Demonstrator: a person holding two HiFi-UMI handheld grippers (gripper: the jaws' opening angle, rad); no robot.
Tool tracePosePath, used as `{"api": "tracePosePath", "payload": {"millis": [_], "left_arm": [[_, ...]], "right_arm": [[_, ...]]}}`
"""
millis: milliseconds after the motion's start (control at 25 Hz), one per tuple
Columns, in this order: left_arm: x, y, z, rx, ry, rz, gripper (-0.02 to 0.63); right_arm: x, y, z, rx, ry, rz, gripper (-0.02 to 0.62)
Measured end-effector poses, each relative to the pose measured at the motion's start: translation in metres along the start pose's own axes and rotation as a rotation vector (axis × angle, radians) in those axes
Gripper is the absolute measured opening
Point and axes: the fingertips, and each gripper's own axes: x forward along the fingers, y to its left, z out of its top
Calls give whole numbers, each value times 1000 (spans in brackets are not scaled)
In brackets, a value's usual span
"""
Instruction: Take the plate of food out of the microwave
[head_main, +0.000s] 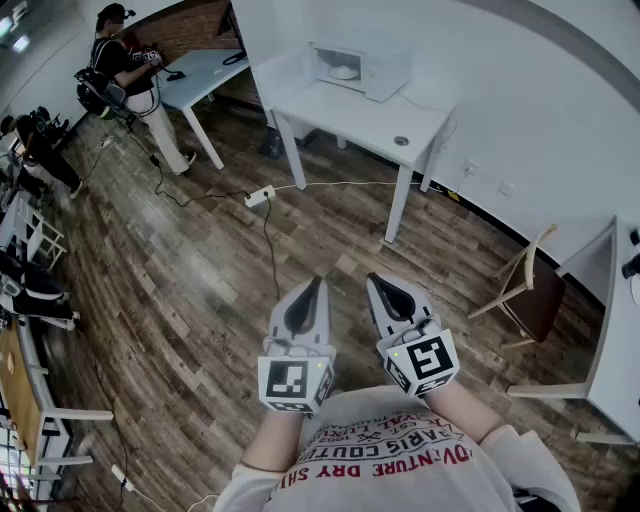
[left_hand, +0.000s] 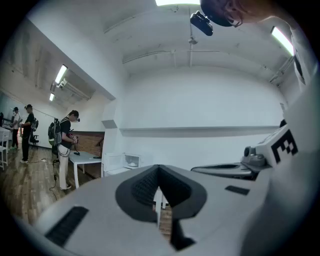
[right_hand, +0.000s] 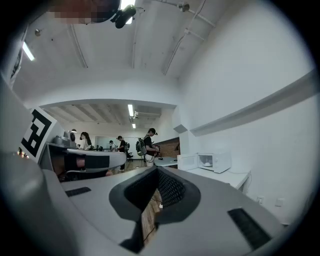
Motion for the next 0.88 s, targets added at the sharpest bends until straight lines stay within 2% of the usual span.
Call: {"api": "tracePosePath", "payload": {"millis": [200, 480, 880], "left_arm": [[5, -1, -3, 22, 6, -4, 6], [12, -3, -15, 0, 35, 3, 6], [53, -44, -38, -22, 62, 5, 6]], "right_arm": [[4, -3, -7, 25, 15, 5, 5], [2, -15, -13, 97, 5, 3, 5], [-14, -72, -35, 118, 54, 15, 5]]}}
